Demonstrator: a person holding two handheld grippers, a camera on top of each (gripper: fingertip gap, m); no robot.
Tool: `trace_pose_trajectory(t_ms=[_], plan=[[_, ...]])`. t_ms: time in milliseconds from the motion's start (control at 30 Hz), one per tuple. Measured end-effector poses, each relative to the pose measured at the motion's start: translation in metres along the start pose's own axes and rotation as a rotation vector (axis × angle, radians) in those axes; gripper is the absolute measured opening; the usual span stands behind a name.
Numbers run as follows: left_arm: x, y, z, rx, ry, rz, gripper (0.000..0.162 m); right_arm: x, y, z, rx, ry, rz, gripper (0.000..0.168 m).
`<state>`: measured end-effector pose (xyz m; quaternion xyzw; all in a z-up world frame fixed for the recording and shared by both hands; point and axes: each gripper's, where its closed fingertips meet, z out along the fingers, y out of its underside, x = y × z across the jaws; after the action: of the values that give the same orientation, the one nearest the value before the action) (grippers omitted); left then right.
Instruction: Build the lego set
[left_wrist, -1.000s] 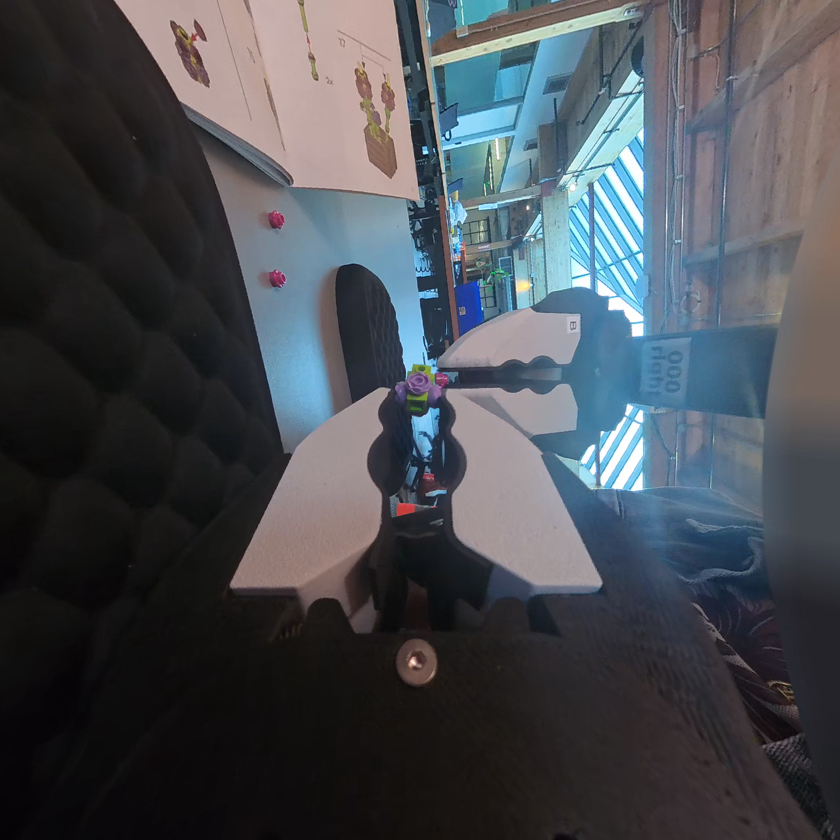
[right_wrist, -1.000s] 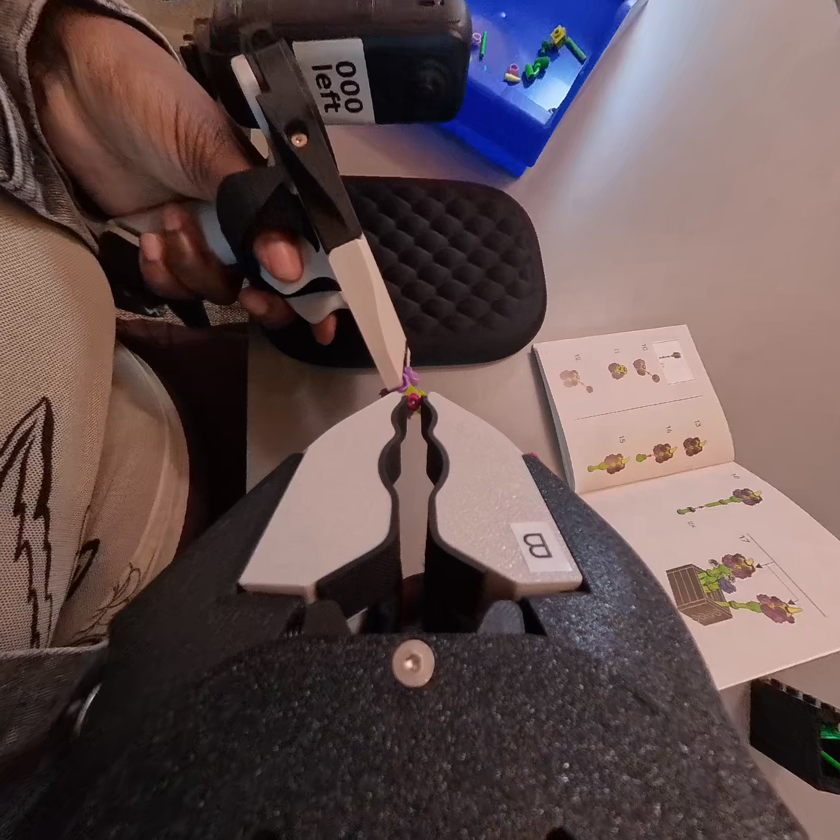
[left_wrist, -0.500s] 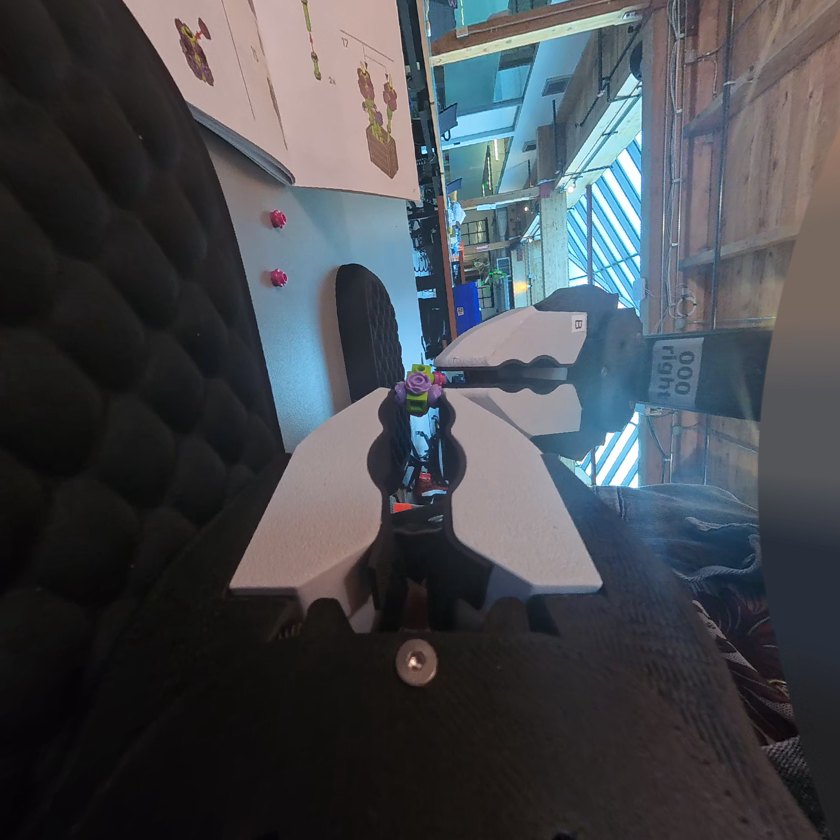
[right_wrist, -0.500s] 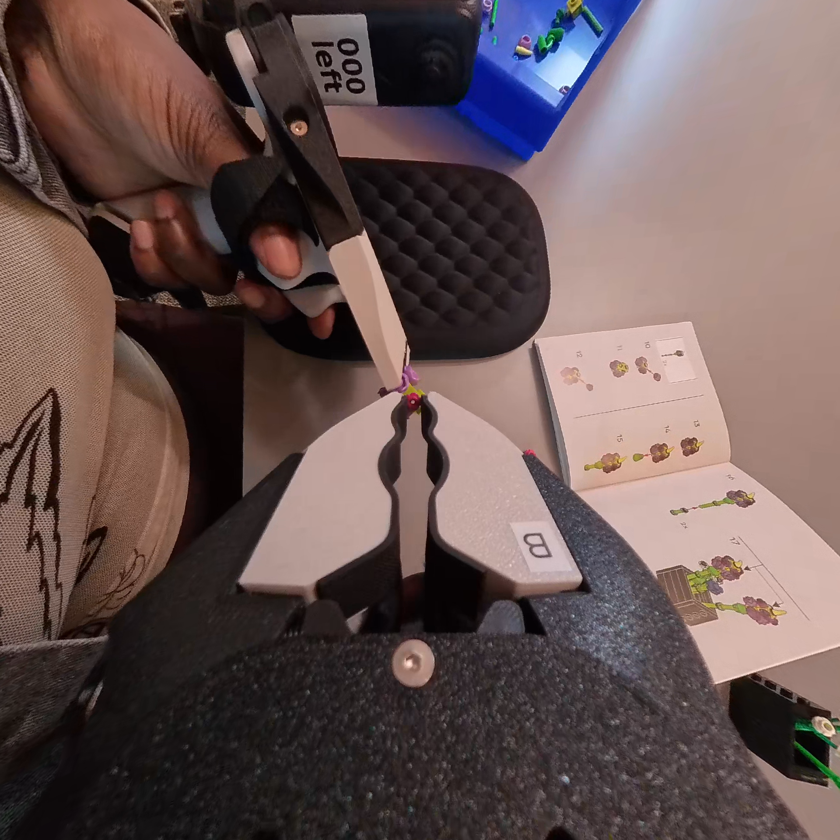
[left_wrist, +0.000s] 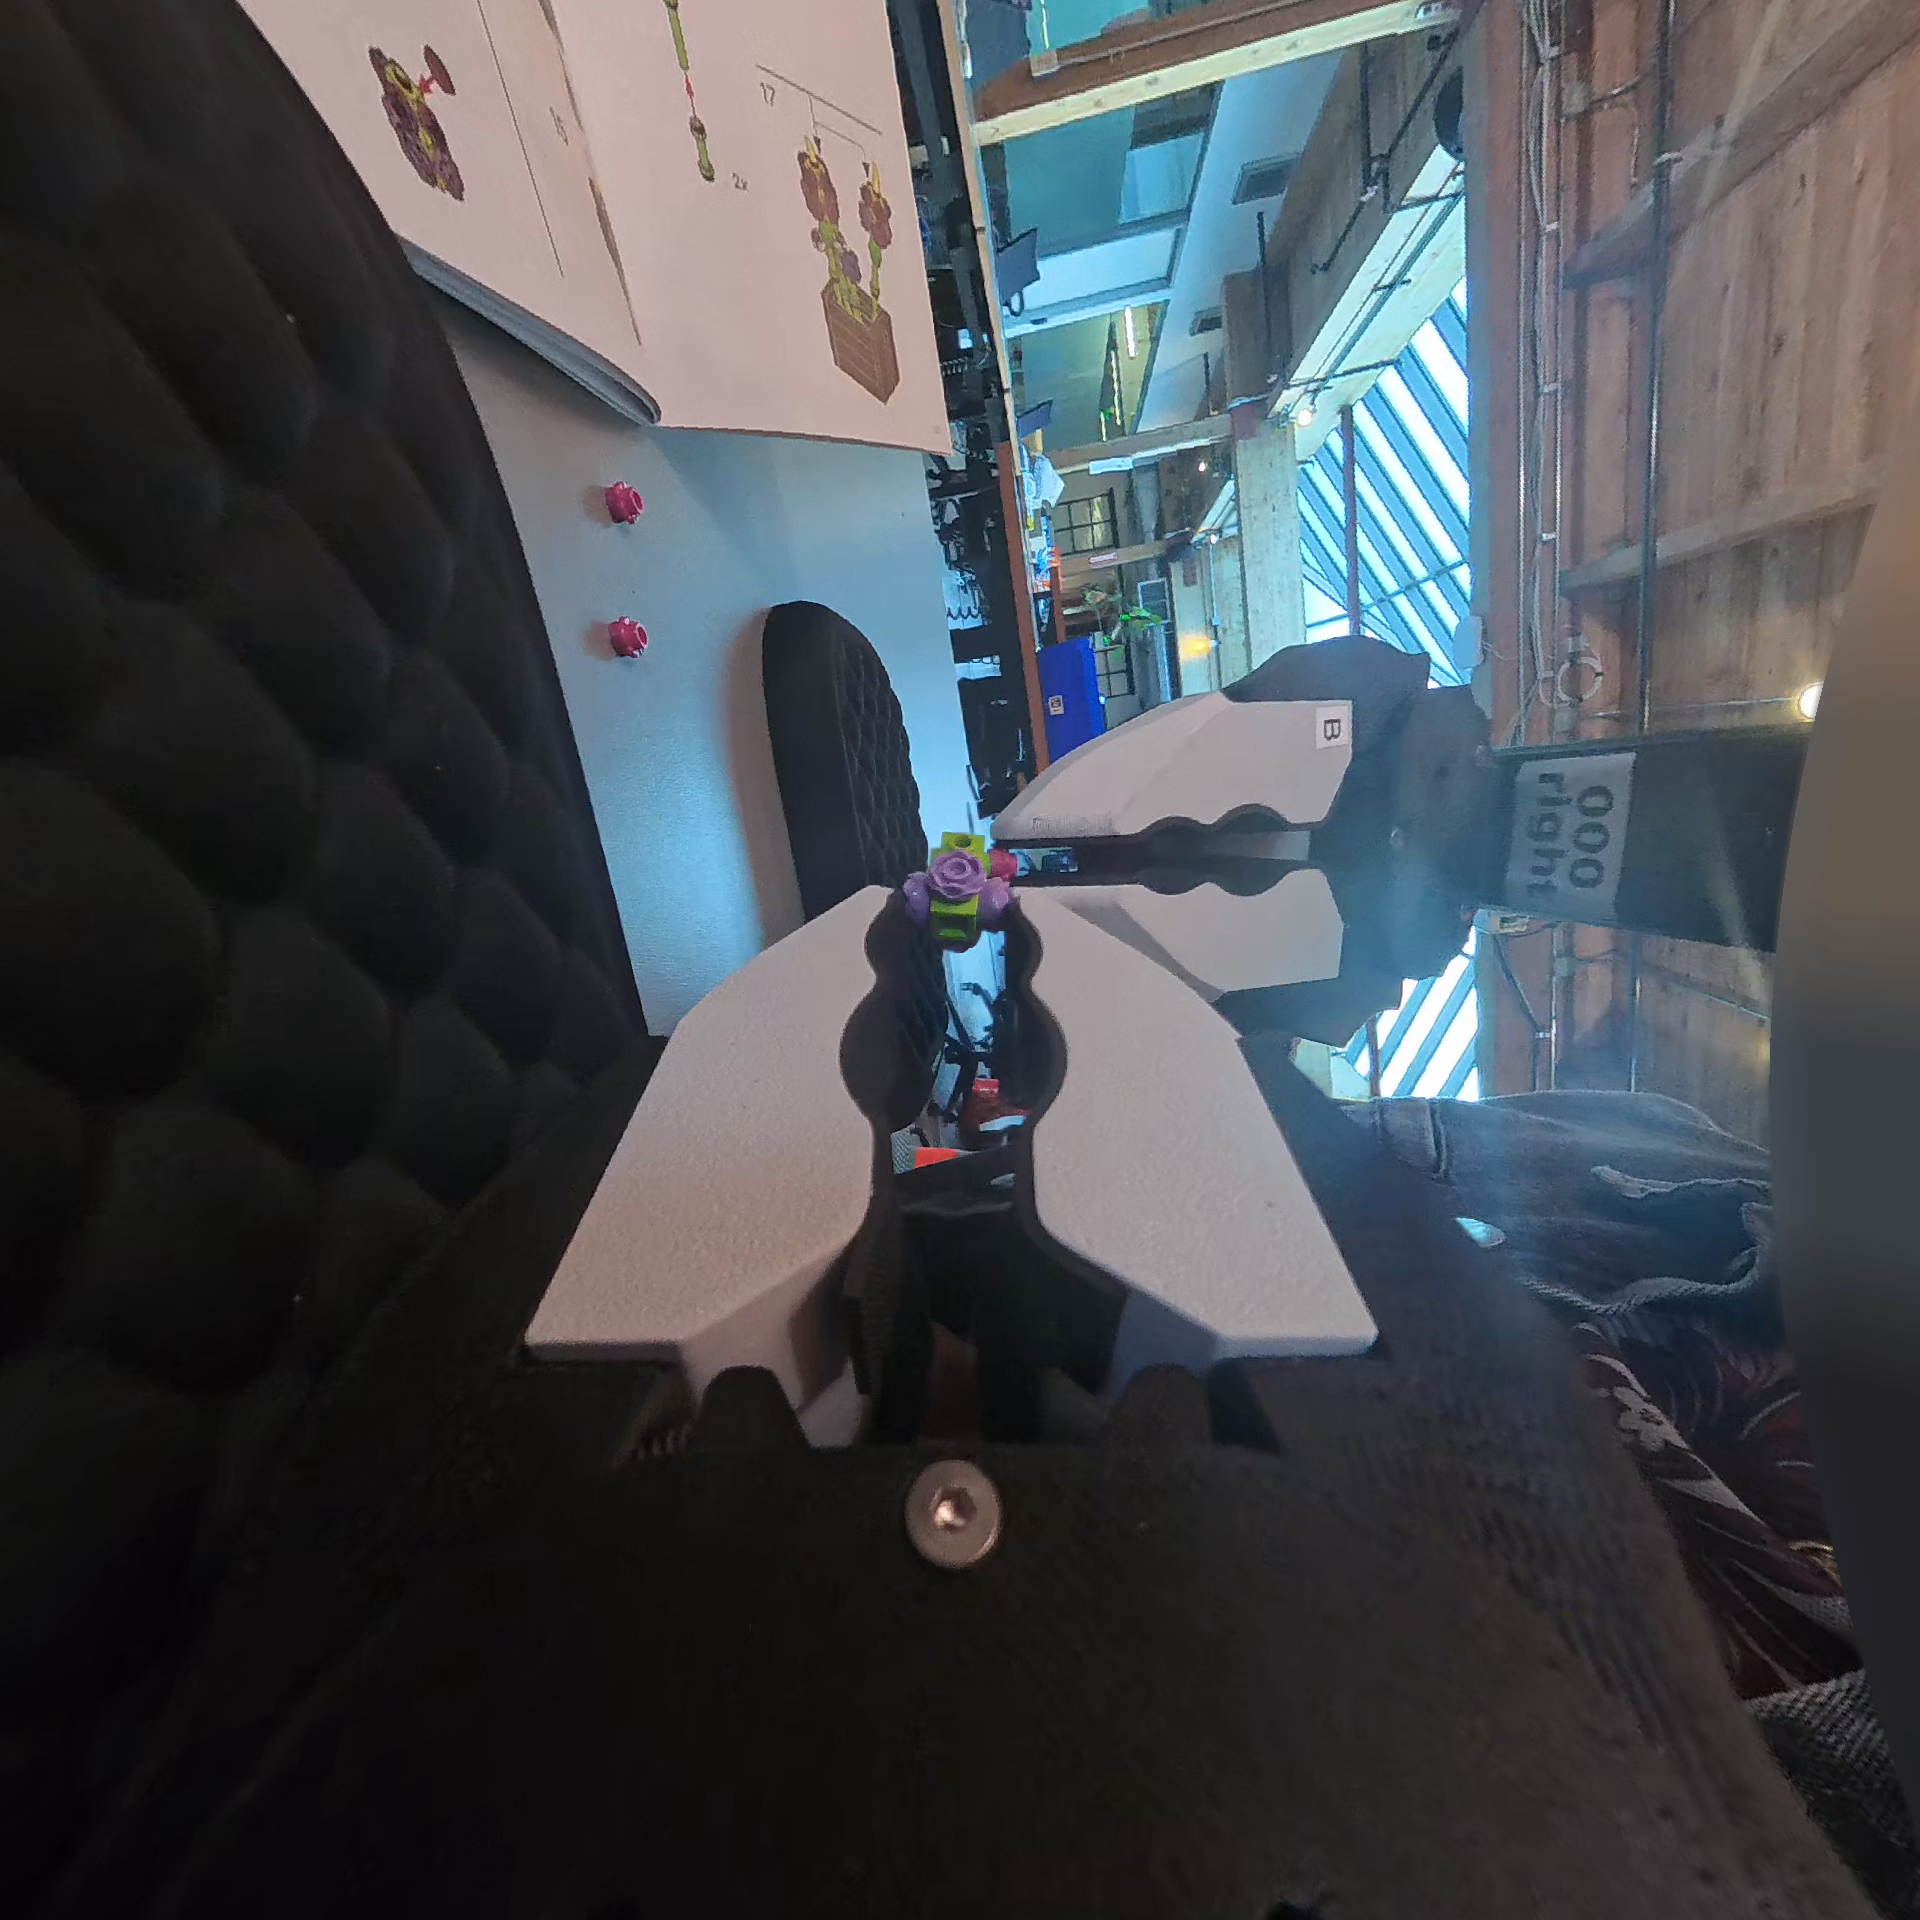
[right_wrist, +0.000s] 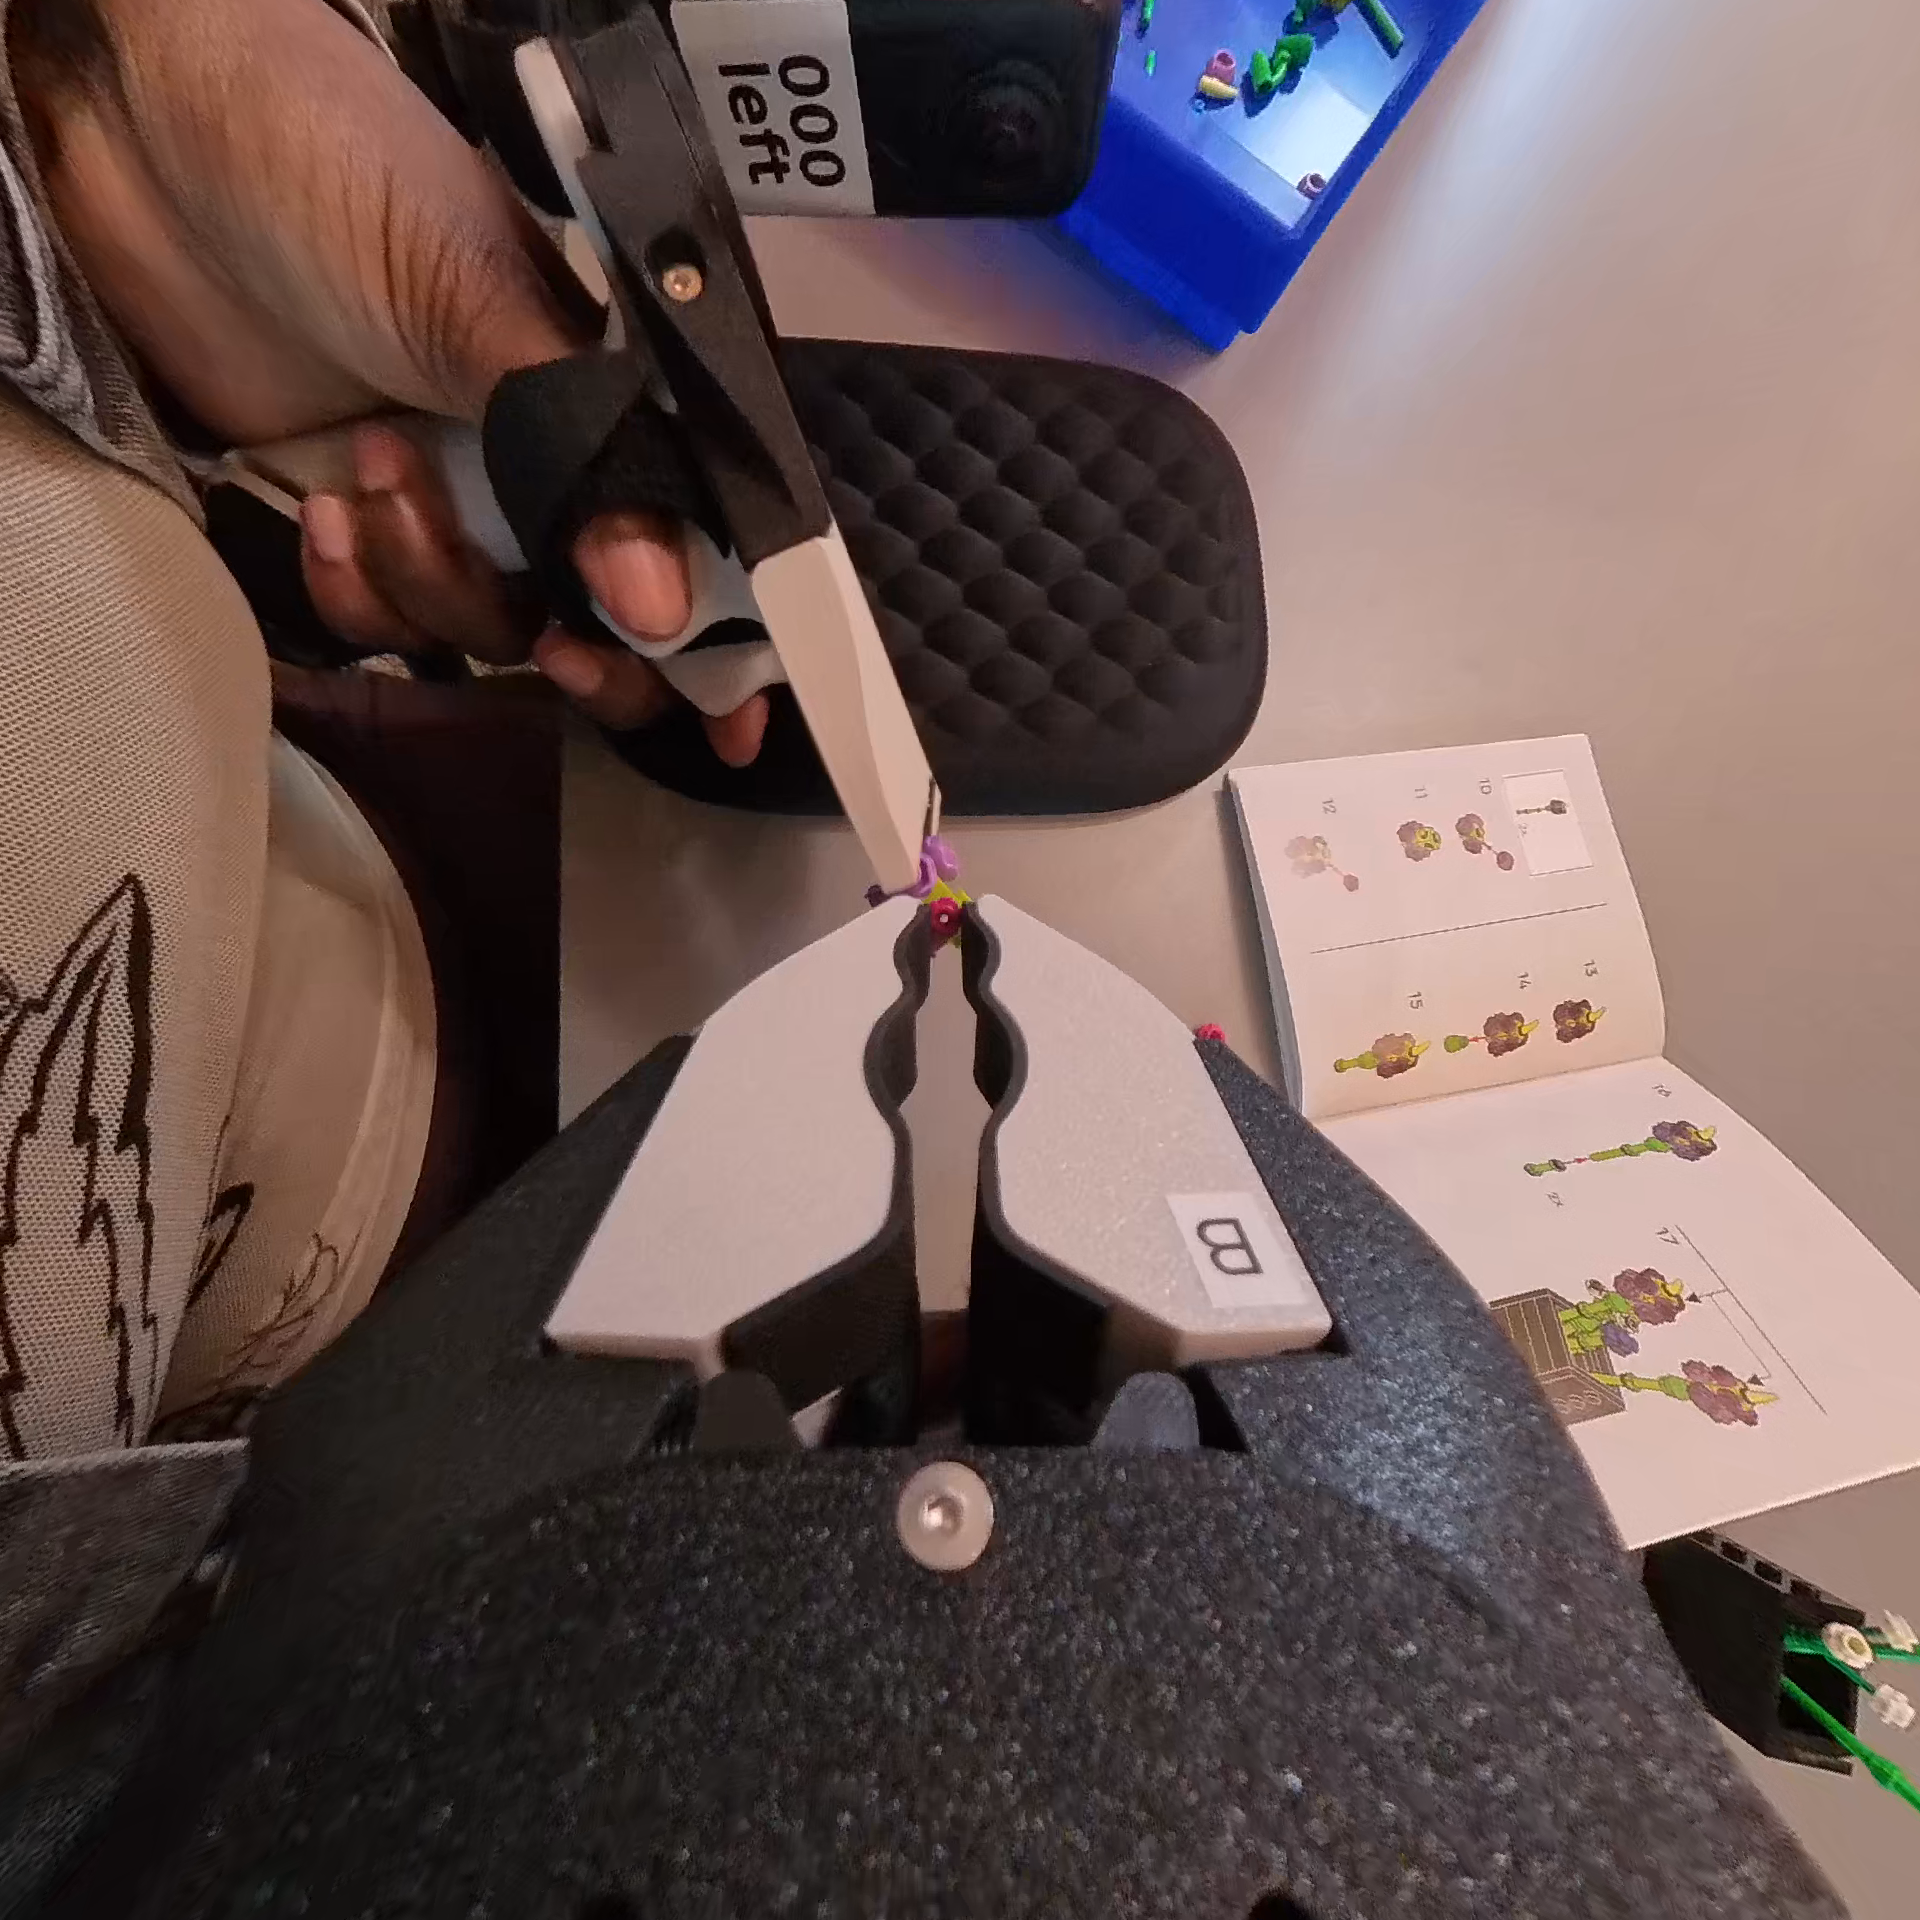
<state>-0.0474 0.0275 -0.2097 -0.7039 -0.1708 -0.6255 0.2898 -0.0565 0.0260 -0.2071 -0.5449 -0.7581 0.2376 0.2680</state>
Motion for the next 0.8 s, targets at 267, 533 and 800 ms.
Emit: trace_pose_trajectory(t_ms=[267, 533, 800], plan=[[0.0003, -0.0004, -0.0007, 0.008, 0.002, 0.019, 0.017, 0.0005, 0.0001, 0.001, -0.021, 0.0, -0.002, 0.005], [-0.0017, 0.0026, 0.0013, -0.003, -0.024, 0.07, 0.017, -0.0019, 0.003, 0.0014, -0.041, 0.001, -0.008, 0.005], [-0.0018, 0.0035, 0.0011, -0.002, -0.032, 0.098, 0.016, -0.0034, 0.0042, 0.0019, -0.04, -0.014, 0.008, 0.006]])
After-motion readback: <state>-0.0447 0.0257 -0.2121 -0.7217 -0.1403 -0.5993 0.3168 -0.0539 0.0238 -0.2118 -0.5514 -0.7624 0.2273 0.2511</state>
